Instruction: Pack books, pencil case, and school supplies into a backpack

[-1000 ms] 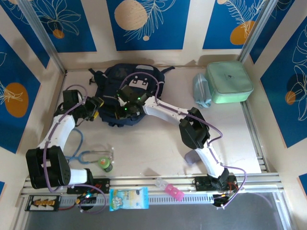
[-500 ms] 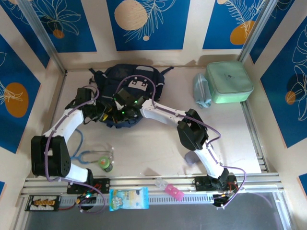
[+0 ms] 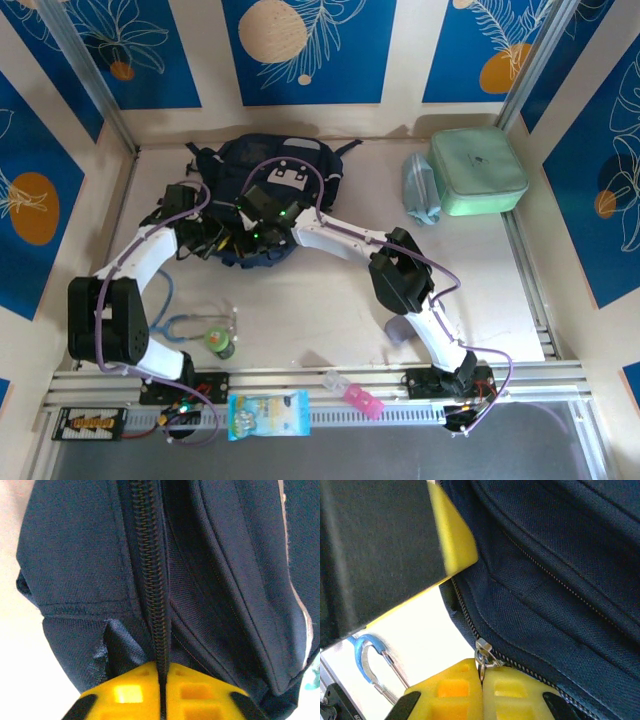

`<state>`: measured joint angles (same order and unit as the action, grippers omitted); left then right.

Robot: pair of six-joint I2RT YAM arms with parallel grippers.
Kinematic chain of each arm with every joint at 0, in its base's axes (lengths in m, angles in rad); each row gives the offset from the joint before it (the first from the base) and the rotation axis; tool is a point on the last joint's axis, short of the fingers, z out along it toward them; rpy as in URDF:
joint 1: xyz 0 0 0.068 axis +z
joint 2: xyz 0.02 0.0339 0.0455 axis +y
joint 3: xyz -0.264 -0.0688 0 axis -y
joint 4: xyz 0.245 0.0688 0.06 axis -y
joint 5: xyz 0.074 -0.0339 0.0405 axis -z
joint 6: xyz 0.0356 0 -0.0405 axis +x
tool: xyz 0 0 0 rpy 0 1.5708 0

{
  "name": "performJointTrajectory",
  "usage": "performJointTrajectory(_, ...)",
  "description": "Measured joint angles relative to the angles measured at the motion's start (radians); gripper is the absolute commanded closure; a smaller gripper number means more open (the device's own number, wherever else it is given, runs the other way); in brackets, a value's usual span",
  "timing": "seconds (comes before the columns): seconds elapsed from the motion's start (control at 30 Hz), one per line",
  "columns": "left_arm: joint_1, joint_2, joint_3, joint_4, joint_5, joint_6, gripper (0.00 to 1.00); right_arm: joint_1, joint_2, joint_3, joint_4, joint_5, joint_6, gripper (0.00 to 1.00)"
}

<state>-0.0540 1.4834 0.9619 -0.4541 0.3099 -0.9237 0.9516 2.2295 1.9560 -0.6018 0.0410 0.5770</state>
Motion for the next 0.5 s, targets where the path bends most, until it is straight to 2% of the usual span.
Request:
performJointTrajectory(0.17,-0.004,0.001,0.000,-0.007,0.000,0.010,1.00,0.003,-0.010,-0.014,-0.037,0.057,0.000,1.00)
performJointTrajectory(0.5,-0.016,0.001,0.014,-0.028,0.006,0.016,1.00,0.005,-0.097,-0.066,-0.233,0.274,0.067,1.00)
